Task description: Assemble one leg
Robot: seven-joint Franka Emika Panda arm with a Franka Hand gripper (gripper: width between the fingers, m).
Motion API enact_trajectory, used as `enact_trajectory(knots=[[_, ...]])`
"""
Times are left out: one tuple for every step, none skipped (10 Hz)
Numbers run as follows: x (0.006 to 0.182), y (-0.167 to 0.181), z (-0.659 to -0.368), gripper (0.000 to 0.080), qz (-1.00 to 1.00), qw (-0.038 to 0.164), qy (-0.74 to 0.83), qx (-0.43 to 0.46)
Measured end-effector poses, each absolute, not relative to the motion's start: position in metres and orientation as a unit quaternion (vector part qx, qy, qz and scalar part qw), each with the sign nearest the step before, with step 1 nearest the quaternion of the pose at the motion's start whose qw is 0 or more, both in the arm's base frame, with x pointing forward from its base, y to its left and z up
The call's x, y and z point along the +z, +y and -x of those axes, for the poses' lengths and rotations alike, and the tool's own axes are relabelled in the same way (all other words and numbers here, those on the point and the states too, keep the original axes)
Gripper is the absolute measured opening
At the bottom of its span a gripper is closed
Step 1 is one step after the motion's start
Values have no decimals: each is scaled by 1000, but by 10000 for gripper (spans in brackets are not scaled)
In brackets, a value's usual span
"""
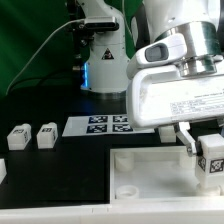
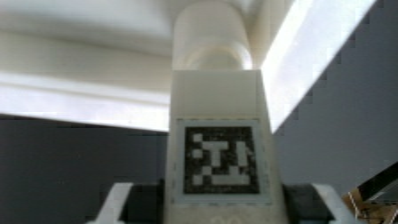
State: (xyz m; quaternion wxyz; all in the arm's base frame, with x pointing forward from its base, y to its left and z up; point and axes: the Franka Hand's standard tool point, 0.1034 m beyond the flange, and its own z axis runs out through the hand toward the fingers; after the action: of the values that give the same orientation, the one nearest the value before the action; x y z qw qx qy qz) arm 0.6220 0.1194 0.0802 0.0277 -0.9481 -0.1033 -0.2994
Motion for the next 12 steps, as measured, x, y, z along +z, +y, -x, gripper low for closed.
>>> enact_trajectory(knots=[[80,119,-620,294,943,27,-103,-315],[79,119,-619,294,942,27,-103,-319],[80,119,-619,294,943,29,-102,-316],[80,118,-619,294,945,30,-102,-310],[80,118,-621,302,947,30,-102,-305],[77,118,-619,302,949,30,-102,-298],[76,118,-619,302,949,30,-102,-297],[76,118,-618,552,949,30,-102,-296],[76,118,-618,552,949,30,-102,-296],[75,118,-618,628,949,30,-103,-296],[75,118,-618,646,949,30,-103,-296],[75,118,-618,646,949,30,-103,-295]])
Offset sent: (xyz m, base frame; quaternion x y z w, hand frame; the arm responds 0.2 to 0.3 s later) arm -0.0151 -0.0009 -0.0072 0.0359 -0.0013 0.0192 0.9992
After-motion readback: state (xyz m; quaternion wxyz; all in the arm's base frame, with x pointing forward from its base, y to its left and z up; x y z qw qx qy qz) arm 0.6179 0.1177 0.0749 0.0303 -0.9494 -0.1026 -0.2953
